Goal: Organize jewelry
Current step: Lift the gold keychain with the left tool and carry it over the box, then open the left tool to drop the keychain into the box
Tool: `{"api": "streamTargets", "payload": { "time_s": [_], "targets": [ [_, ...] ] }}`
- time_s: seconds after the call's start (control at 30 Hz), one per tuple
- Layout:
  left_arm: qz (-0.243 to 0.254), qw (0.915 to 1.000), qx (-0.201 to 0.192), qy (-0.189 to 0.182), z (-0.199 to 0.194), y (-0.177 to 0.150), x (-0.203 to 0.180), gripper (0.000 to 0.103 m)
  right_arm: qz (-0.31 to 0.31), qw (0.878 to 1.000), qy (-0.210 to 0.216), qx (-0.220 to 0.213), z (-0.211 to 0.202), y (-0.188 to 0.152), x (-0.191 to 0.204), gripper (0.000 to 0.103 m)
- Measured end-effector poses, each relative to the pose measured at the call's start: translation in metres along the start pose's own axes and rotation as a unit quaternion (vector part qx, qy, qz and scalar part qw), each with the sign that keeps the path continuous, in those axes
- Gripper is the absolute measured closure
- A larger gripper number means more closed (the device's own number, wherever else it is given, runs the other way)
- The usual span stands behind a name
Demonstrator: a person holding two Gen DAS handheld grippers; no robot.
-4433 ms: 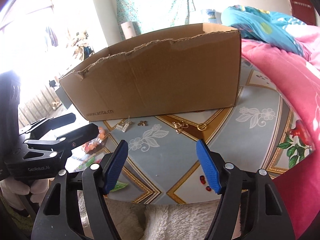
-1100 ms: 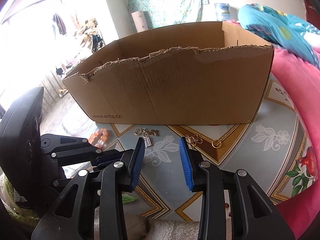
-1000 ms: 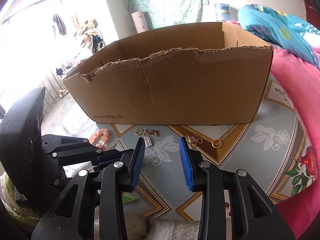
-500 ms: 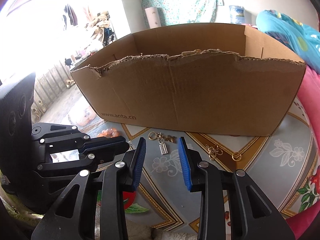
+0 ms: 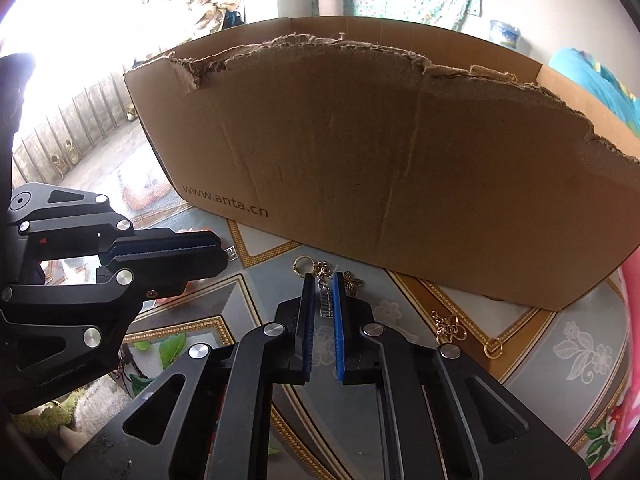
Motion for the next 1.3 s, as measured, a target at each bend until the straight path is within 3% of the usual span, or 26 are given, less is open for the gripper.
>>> {"api": "streamTargets", "payload": {
  "time_s": [0.37,0.77,0.9,1.1,1.17,1.3],
  "targets": [
    [0.006,0.9999,-0.008,0.007,-0.008,0.000,-0.007,0.099,0.028,0.999,0.007,-0.017,-0.024,-0.002,-0.015,0.103],
    [0.027,0.9983,-0.052,0.000,-0.044,0.020,-0.031,0.099,0.091,0.991,0.047,-0.082,-0.096,0.000,-0.068,0.103],
    [0.034,0.9953,-0.088,-0.022,-0.066,0.042,-0.039,0.099,0.099,0.985,0.056,-0.127,-0.126,0.022,-0.075,0.103],
    [0.051,0.9912,-0.119,-0.026,-0.081,0.085,-0.035,0.099,0.096,0.975,0.054,-0.194,-0.151,0.062,-0.090,0.103],
    [0.053,0.9916,-0.116,-0.022,-0.074,0.100,-0.030,0.099,0.100,0.973,0.063,-0.197,-0.142,0.077,-0.092,0.103],
    [0.026,0.9960,-0.082,-0.023,-0.046,0.124,-0.009,0.099,0.117,0.977,0.088,-0.158,-0.106,0.097,-0.106,0.103]
  ]
}}
Point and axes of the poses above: each gripper's, at about its wrist camera, not at the fingertips, and z roughly the way its jaws point, x to its left, y to its top, the point moved 4 cm from there along z, roughly the way its jaws point, and after that the axes turned 11 degrees about -y, right-handed, at the moved point
